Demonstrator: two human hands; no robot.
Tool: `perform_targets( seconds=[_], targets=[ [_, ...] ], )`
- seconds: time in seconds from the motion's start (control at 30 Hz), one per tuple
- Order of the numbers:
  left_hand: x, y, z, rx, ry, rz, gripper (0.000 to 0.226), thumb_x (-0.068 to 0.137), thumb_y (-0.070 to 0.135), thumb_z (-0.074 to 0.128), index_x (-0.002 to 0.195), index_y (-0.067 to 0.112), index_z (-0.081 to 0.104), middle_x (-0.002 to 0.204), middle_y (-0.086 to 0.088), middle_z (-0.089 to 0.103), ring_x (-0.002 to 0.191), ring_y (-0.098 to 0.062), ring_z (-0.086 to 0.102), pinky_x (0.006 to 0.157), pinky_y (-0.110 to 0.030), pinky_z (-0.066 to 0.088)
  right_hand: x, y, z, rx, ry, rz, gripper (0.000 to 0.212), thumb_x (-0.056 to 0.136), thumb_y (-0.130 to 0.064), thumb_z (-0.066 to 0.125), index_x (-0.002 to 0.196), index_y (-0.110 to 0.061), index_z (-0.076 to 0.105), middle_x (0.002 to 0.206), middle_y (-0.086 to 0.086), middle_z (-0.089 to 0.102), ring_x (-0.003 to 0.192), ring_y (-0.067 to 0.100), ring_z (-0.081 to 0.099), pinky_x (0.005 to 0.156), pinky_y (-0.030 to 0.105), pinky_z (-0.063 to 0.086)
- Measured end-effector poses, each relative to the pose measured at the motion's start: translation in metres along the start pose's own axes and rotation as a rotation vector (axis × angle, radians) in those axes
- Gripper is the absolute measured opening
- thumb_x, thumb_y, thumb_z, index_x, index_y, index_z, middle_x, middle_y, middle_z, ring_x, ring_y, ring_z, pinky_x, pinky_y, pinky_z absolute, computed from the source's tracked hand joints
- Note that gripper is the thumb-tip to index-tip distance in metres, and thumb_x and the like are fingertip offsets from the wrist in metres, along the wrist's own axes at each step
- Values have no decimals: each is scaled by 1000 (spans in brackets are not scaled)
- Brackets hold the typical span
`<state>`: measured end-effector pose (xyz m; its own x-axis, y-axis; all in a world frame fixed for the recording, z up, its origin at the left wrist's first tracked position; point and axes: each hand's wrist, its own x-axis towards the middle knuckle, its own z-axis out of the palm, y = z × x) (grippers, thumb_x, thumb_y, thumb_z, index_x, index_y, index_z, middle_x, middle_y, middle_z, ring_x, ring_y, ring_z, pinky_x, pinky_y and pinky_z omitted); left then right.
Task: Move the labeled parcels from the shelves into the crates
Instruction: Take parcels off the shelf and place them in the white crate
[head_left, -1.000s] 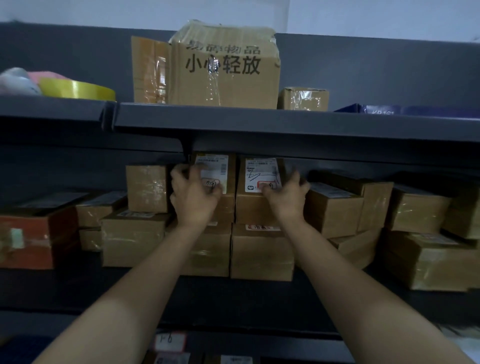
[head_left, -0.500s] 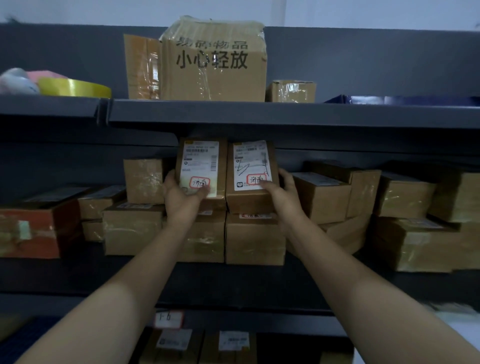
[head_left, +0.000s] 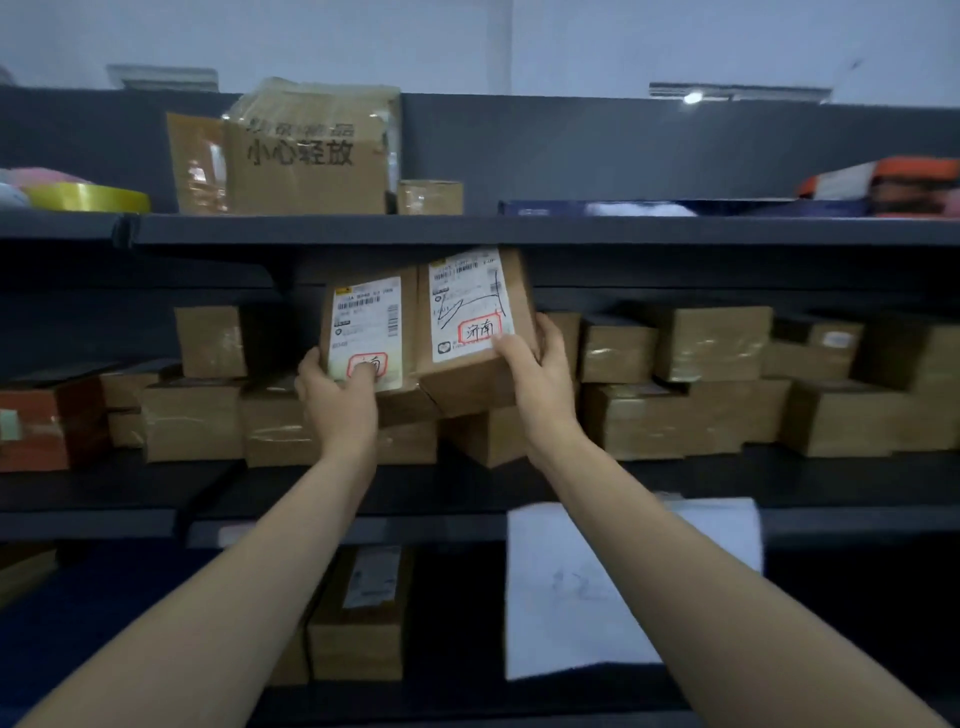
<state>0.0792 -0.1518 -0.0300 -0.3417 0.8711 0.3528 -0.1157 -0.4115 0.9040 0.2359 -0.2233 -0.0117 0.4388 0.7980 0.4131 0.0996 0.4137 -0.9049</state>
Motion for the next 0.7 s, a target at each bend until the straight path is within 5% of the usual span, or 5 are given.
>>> perform_targets(
  seconds=[0.13,0.23,0.37,0.53,0.7],
  targets=[
    [-97,2,65,-24,-183,-33,67,77,25,67,137,19,38,132,-6,48,115,-22,53,99,-44,46,-35,-15,-119,-1,126,13,62,90,-34,62,144,-28,34,123,-4,55,103,8,56,79,24,48],
    [-166,3,117,2,-320,-135,82,72,36,77,141,17,37,140,-11,39,122,-23,48,104,-42,42,-58,-22,-208,7,265,45,57,92,-32,60,143,-26,36,122,-3,57,102,9,56,77,24,47],
    [-247,2,195,-115,-575,-175,34,74,30,76,103,18,65,112,-8,65,95,-16,63,84,-30,52,-82,-29,-324,-20,482,73,55,92,-32,58,143,-24,38,116,-5,57,99,7,55,73,24,44],
    [-350,-6,306,-240,-822,-269,41,85,27,68,122,21,51,112,2,61,101,-16,58,82,-28,46,-112,-17,-466,-24,712,127,50,94,-37,53,139,-23,40,126,1,56,109,15,55,99,43,48],
    [-448,-31,423,-258,-1124,-505,54,86,37,65,133,40,39,117,9,53,101,-13,52,89,-43,42,-133,2,-599,-103,962,176,46,97,-36,48,139,-19,40,119,-1,55,108,17,53,98,43,47]
  ],
)
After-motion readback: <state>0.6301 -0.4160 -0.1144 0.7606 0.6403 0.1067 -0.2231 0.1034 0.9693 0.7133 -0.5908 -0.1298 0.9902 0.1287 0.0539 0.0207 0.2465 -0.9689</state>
